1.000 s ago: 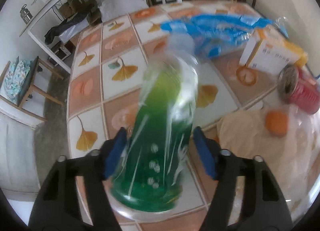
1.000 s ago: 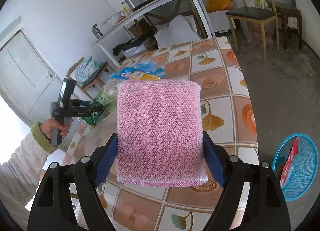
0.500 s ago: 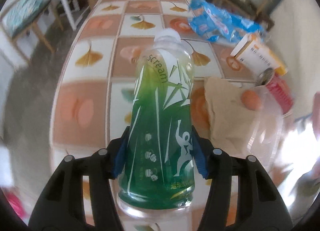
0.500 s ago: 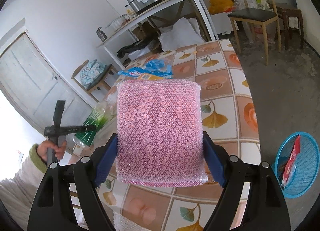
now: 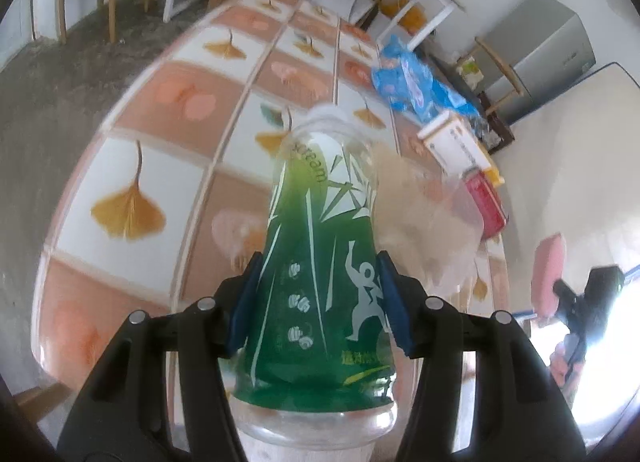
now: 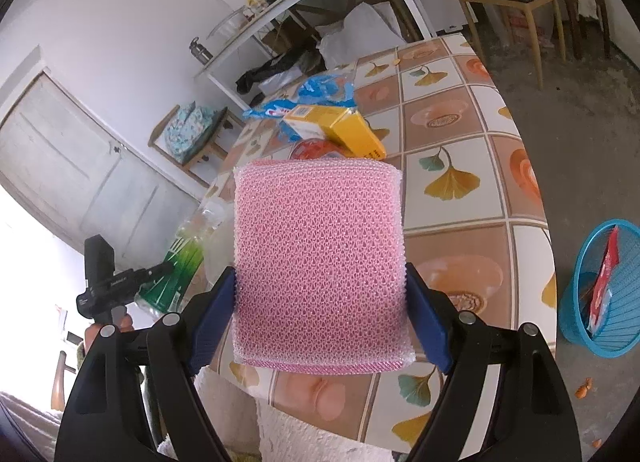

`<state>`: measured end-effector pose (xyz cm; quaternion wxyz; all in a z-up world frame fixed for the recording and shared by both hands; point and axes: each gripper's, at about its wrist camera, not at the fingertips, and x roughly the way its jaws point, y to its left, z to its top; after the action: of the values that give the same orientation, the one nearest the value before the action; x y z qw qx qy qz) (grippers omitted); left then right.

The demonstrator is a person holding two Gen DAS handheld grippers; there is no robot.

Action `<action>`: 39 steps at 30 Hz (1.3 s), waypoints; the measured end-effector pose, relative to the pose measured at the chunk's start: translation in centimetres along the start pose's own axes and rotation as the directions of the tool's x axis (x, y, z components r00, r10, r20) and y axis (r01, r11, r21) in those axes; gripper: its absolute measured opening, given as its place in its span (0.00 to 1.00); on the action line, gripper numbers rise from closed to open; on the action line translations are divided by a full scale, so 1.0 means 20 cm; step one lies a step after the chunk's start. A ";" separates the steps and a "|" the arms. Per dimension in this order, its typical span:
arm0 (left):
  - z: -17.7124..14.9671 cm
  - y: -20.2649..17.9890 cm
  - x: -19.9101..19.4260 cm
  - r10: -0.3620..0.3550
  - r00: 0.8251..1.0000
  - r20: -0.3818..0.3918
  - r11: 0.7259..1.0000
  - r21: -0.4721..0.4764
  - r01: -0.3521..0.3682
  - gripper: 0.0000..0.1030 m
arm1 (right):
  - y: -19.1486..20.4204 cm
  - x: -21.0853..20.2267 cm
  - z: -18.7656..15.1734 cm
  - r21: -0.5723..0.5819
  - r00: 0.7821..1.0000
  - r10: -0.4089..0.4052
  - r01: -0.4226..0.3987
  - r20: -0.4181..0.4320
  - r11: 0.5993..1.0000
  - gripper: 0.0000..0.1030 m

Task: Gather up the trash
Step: 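Grasp the green bottle with the left tool while the right tool holds the pink sponge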

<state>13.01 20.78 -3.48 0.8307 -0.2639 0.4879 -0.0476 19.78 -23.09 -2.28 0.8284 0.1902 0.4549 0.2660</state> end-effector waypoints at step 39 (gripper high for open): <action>-0.15 -0.04 -0.17 -0.095 0.982 0.161 0.993 -0.054 0.105 0.54 | 0.30 -0.08 -0.03 -0.084 1.000 -0.015 0.015 -0.006 0.996 0.76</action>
<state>8.84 19.97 -1.60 0.8546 -0.3168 0.4081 -0.0530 16.92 -19.29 1.80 0.8360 0.1506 0.4476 0.2793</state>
